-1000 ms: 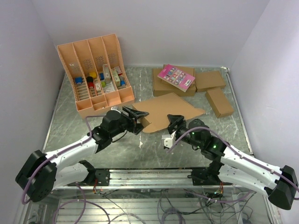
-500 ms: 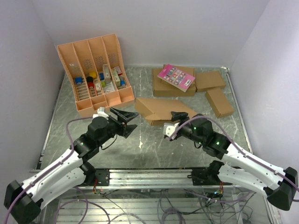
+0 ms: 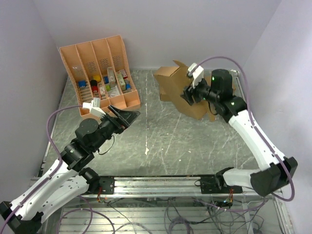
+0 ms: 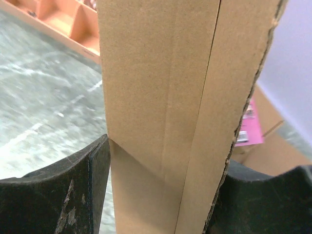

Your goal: Fold the paper box

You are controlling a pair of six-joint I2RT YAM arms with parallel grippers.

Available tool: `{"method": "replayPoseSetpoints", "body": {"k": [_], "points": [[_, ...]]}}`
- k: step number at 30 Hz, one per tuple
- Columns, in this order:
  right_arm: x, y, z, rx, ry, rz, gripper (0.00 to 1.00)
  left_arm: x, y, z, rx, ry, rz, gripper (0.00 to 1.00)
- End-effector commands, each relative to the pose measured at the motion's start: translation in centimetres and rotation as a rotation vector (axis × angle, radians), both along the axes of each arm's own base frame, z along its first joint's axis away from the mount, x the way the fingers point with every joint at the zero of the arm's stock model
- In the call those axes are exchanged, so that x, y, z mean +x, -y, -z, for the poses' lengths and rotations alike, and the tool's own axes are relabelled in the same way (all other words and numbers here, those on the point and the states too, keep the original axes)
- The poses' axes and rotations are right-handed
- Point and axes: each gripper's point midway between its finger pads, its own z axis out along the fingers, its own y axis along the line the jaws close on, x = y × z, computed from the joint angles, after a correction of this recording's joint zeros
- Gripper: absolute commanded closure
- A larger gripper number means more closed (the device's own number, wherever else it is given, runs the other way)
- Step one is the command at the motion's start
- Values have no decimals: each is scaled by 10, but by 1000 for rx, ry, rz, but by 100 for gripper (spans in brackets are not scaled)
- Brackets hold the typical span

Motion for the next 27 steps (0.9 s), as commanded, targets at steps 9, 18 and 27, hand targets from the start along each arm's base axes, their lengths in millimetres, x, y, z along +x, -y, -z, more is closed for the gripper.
{"method": "replayPoseSetpoints", "body": {"k": [9,18,27], "points": [[-25,-16,53,679,-814,30,61,2,-3,21,136,82,10,13],[-54,-25,122,979,-1098,99,59,-2,-4,48,159,48,24,13],[-44,-28,171,1063,-1205,165,58,2,9,67,149,18,67,14]]}}
